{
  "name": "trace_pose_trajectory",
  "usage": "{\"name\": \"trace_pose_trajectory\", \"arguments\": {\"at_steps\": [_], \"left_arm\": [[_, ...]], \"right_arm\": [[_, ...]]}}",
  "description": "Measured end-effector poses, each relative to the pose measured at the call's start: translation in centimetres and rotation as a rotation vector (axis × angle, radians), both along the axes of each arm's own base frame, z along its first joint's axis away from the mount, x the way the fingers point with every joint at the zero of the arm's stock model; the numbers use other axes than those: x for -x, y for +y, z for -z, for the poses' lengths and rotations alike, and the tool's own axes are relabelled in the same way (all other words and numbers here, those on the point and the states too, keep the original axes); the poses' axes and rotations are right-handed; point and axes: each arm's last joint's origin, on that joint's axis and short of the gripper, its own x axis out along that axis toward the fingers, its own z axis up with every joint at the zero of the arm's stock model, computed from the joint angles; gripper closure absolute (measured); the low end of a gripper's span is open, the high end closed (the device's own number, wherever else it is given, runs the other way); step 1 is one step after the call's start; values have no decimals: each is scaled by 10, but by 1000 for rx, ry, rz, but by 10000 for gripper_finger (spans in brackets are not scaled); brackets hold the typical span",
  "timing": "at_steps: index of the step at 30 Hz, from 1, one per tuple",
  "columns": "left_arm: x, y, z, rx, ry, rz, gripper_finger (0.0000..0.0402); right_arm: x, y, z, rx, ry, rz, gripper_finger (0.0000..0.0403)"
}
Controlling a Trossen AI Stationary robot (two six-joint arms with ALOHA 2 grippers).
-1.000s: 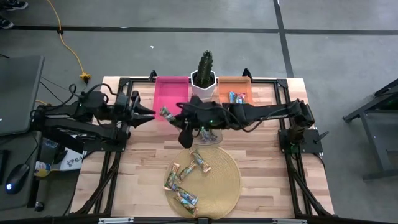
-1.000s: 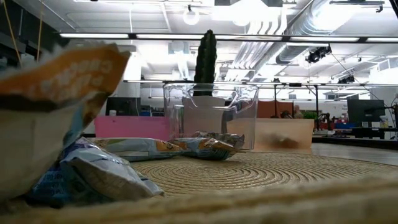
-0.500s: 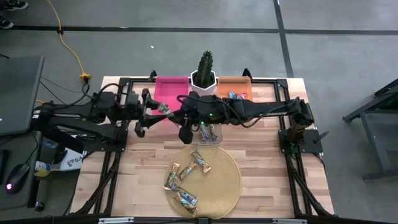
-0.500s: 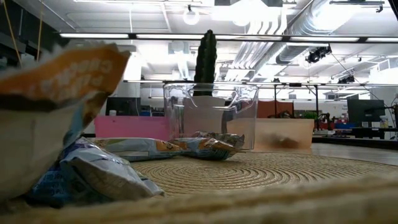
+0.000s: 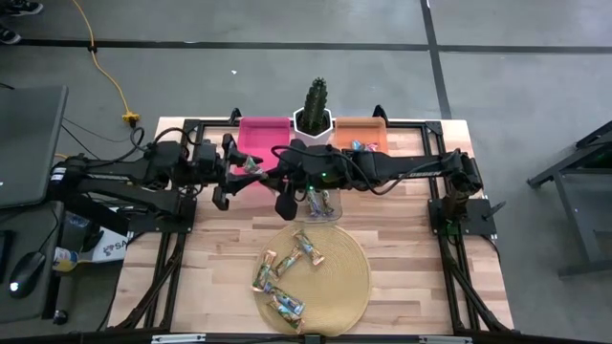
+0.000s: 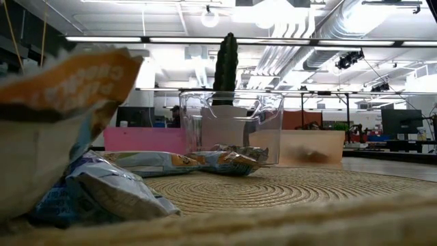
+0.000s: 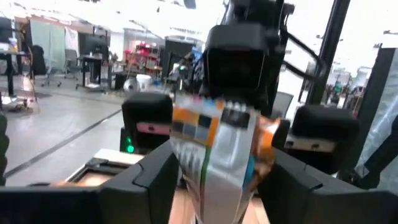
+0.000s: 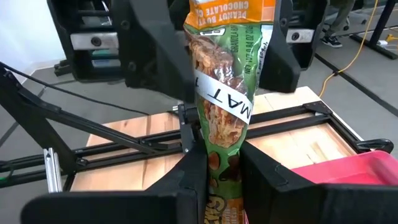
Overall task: Pick and place Granola Bars by type
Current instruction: Put the yellow granola bar into the pink bin
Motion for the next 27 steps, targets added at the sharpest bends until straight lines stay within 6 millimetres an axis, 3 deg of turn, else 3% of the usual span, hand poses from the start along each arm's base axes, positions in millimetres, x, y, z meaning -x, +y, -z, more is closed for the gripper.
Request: {"name": "trace_pose_trajectory", "arguments": {"at_steps": [9, 27], "left_arm": [[0, 0, -1, -2, -10, 0, 284], [0, 0, -2, -3, -21, 1, 311]], "right_arm": [[0, 0, 0, 2, 1, -8, 341], [0, 0, 0, 2, 0, -11, 341]]}}
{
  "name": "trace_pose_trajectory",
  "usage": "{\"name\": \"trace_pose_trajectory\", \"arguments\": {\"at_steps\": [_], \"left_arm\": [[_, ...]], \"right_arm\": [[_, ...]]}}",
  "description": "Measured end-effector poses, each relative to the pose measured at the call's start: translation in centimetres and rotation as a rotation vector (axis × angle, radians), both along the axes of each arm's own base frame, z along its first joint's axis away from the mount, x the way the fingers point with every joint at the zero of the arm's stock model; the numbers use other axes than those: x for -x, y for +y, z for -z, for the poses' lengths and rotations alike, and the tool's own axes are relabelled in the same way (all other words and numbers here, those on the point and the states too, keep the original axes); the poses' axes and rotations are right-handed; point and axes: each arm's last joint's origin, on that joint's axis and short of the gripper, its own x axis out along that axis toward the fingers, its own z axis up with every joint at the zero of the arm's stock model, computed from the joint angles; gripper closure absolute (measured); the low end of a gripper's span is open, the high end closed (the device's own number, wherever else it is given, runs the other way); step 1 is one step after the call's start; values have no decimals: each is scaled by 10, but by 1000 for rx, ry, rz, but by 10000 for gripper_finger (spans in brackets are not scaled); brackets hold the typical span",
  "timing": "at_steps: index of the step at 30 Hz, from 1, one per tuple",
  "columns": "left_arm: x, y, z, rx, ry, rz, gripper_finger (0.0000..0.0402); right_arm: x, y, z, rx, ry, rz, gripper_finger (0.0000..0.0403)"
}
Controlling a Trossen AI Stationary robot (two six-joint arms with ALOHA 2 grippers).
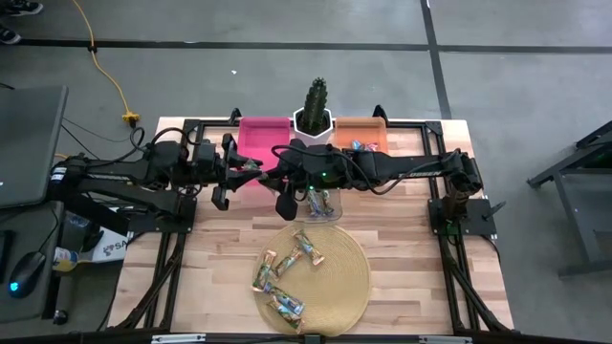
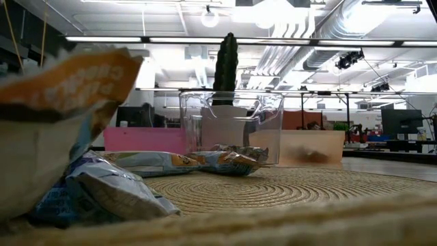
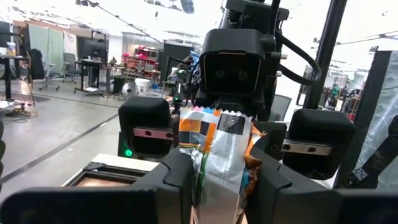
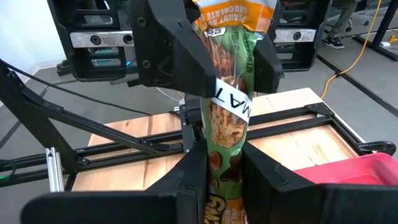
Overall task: Pick and place Granola Bars by type
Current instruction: Put the yellow granola bar into the pink bin
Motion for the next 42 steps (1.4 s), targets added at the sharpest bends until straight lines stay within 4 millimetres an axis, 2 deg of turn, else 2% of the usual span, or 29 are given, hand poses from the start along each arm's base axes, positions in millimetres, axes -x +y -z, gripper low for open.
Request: {"name": "trace_pose_trajectory", "arguments": {"at_steps": [18, 22, 29, 36, 42], "left_arm": [[0, 0, 0, 0, 0, 1, 315], [0, 0, 0, 0, -3, 1, 315], [0, 0, 0, 0, -5, 1, 315], [0, 0, 0, -20, 2, -16, 315], [3, 3, -1, -39, 2, -108, 315]], "right_arm": [[0, 0, 0, -1, 1, -1, 338], [0, 0, 0, 0, 3, -2, 320], [0, 0, 1, 13, 10, 10, 261], [4, -12, 13, 39, 139, 123, 218], [16, -26, 33, -24, 355, 256, 210]]}}
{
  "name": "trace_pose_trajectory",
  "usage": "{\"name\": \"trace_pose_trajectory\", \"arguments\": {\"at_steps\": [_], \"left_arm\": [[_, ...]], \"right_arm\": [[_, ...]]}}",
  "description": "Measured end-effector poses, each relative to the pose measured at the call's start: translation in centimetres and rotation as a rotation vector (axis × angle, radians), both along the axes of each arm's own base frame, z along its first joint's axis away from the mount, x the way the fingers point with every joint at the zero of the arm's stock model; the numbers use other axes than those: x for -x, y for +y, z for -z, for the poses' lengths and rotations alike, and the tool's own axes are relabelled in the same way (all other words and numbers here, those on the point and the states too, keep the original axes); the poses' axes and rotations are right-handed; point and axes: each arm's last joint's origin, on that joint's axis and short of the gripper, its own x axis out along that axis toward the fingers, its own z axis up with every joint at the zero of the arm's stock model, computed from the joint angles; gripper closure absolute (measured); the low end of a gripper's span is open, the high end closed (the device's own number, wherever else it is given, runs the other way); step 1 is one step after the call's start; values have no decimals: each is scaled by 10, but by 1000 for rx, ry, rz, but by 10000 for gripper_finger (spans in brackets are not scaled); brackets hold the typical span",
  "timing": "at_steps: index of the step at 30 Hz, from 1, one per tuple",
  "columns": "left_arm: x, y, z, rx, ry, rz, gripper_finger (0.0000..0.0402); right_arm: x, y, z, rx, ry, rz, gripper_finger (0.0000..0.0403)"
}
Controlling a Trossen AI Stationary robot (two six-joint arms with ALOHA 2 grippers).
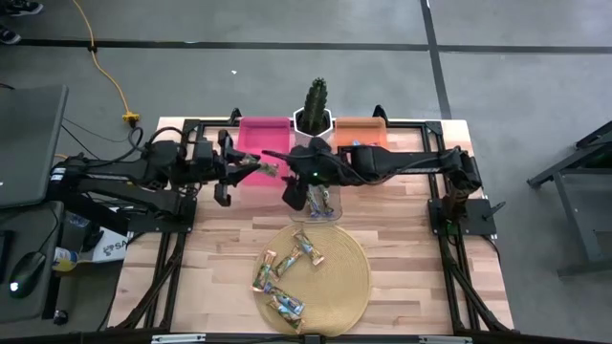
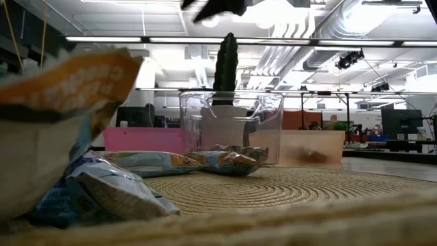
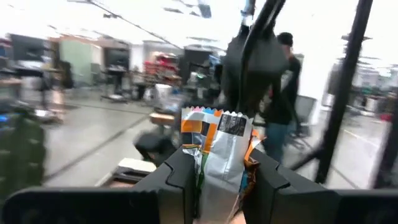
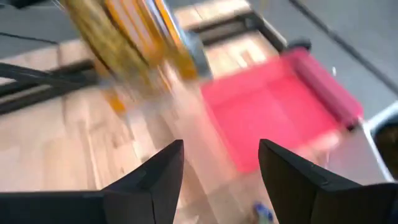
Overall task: Pick and place Granola Bars by type
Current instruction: Put the yellow granola bar into the pink bin
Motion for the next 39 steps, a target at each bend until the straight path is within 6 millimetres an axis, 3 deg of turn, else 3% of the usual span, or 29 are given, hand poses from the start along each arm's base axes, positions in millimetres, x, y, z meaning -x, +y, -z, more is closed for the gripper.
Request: {"name": "trace_pose_trajectory", "arguments": {"at_steps": [5, 13, 18, 27, 39], "left_arm": [[0, 6, 4, 2, 49, -215, 314], [-5, 15, 30, -4, 296, -606, 314], [-21, 23, 45, 34, 367, -753, 314], [-50, 69, 89, 241, 472, -945, 314], [-59, 125, 142, 596, 596, -969, 314]], "right_arm": [[7, 2, 9, -56, 93, 44, 210], [11, 30, 12, -68, 123, 31, 210], [13, 47, 11, -63, 107, 40, 210], [16, 65, 11, -67, 92, 41, 210], [18, 78, 11, -86, 84, 29, 210]]}}
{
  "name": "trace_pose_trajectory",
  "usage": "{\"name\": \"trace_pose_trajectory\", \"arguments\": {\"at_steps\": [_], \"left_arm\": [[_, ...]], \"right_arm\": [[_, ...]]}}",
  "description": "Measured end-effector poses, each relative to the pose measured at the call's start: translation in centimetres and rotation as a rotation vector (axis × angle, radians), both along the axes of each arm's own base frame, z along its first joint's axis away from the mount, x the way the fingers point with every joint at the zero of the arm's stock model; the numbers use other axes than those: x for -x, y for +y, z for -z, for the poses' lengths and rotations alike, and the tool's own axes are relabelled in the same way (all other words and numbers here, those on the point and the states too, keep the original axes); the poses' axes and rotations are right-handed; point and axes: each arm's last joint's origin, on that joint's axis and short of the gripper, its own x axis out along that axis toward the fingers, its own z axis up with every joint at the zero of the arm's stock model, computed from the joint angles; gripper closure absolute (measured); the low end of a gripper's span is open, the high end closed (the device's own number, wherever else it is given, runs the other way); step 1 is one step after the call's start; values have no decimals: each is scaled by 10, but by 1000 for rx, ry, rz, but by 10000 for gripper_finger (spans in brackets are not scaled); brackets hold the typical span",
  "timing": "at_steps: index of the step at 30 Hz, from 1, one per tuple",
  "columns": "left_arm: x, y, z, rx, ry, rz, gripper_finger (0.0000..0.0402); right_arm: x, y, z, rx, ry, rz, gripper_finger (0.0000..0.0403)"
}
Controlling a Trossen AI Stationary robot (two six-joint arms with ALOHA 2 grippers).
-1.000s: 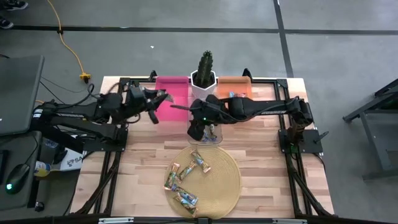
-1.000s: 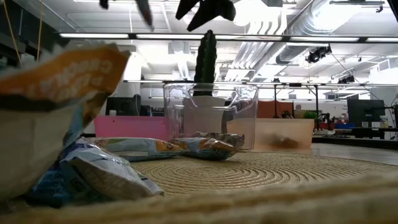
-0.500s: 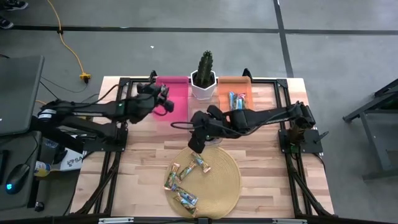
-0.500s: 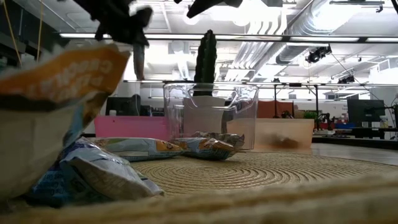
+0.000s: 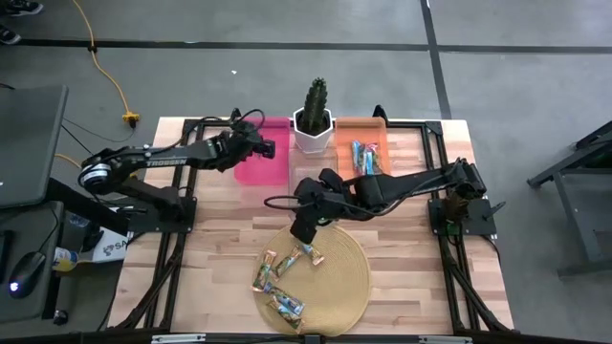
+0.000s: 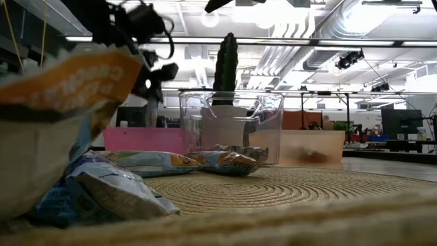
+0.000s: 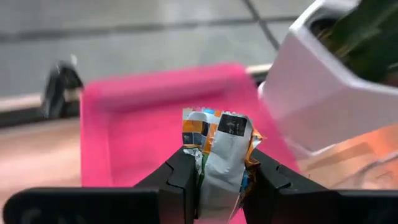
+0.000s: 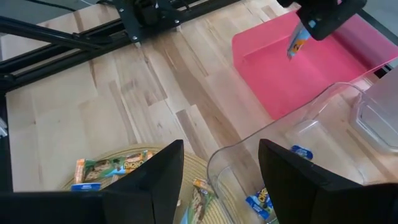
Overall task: Pick and place Granola Bars by type
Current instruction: Put the yellow granola bar into the pink bin
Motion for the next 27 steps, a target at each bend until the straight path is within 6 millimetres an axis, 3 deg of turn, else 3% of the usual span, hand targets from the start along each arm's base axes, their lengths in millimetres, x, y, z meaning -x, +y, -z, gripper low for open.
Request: {"name": "trace_pose_trajectory", "arguments": {"at_steps": [10, 16, 27], "left_arm": [[11, 29, 28, 333, -50, 14, 314], [18, 35, 32, 390, -21, 40, 307], [19, 34, 33, 405, 8, 99, 174]], "right_arm": [[0, 1, 0, -10, 0, 6, 210], [1, 1, 0, -7, 3, -2, 210], [1, 1, 1, -4, 16, -5, 210]]}}
